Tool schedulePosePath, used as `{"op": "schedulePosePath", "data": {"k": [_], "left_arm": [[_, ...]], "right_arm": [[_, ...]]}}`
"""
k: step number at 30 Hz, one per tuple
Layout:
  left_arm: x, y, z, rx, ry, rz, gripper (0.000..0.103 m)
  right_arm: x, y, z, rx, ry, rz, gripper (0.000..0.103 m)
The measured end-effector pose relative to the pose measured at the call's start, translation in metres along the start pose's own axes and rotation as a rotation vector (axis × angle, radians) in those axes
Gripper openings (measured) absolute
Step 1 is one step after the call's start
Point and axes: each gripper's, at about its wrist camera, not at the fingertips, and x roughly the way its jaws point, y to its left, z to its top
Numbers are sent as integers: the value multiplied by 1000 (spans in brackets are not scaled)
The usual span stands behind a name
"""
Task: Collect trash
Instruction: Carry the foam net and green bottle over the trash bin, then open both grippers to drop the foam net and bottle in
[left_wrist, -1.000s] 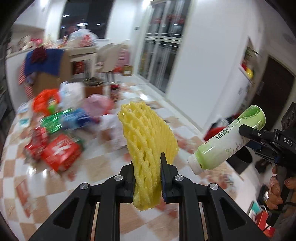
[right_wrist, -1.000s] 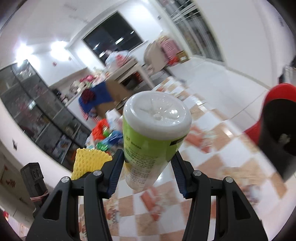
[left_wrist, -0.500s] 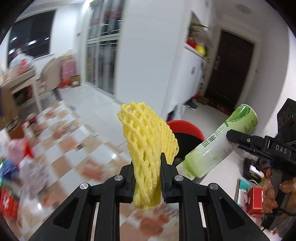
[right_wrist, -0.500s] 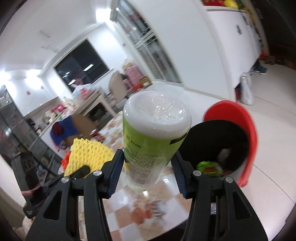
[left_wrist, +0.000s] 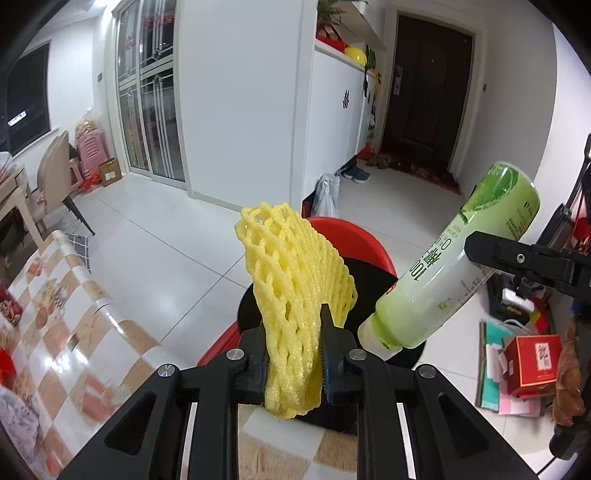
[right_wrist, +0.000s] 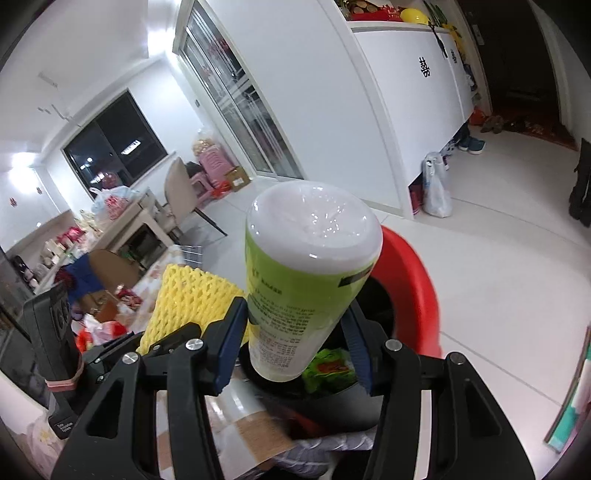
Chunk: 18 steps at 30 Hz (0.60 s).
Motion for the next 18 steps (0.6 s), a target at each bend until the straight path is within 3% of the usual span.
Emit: {"op": "schedulePosePath", "data": {"k": [4, 7, 10, 18], "left_arm": [[20, -5, 0, 9, 27, 33, 103], [23, -4, -1, 4, -11, 59, 103], [31, -5, -1, 12, 23, 72, 103], [27, 5, -6, -15, 51, 87, 103]], "right_arm": [[13, -8, 0, -19, 25, -29, 54], [20, -13, -1, -33, 42, -51, 54], [29, -17, -1, -42, 64, -62, 54], [55, -15, -5, -72, 154, -86, 54]]}}
